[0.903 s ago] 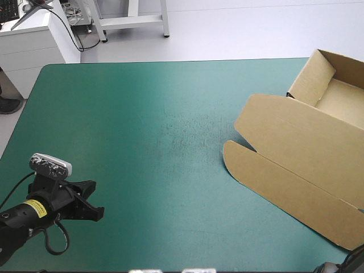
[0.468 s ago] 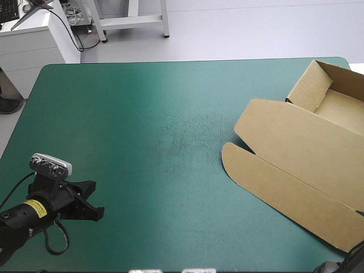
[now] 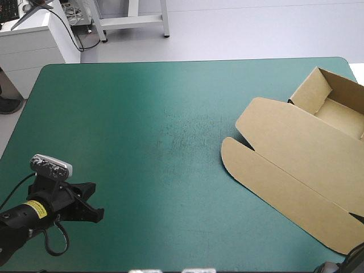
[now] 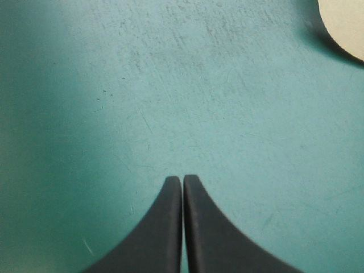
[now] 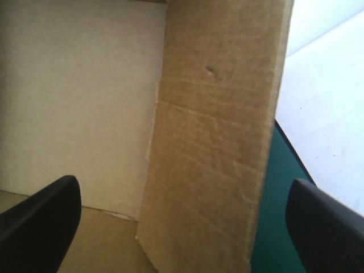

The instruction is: Fold the box

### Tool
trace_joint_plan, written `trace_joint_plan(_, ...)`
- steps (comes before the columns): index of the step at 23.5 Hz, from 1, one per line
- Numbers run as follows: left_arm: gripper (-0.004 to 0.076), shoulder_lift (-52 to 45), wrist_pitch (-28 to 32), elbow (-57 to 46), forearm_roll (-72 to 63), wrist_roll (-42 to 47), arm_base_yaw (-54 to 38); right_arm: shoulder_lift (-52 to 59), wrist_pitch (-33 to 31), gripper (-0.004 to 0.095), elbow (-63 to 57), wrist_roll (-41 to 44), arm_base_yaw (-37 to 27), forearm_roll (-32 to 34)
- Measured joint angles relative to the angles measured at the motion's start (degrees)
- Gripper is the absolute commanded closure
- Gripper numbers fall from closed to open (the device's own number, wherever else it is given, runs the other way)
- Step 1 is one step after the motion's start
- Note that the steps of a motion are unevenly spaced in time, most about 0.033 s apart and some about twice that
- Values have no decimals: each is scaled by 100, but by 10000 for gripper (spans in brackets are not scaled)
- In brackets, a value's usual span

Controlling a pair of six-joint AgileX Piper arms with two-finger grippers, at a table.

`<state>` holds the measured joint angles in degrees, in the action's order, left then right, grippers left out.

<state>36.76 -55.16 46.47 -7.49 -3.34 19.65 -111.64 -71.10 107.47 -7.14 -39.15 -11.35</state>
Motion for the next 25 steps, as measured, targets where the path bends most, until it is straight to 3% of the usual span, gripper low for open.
trace_joint_plan(2,732,0,0,0,0,0,0,219,0,327,0,6,0,-184)
trace_joint_plan(3,732,0,0,0,0,0,0,329,0,624,0,-8,0,-310)
trace_joint_plan(5,732,0,-6,0,0,0,0,755,0,912,0,-119,78,-604)
trace_joint_plan(10,732,0,-23,0,0,0,0,1540,-25,907,0,-333,743,-803)
trace_joint_plan(15,732,0,145,0,6,131,0,2388,11,908,-759,-533,2296,-803)
trace_joint_plan(18,732,-15,347,0,18,152,0,3133,478,908,-1766,-740,3201,-805)
trace_joint_plan(25,732,-506,521,-91,18,152,0,4642,1314,908,-3112,-1112,4255,-843)
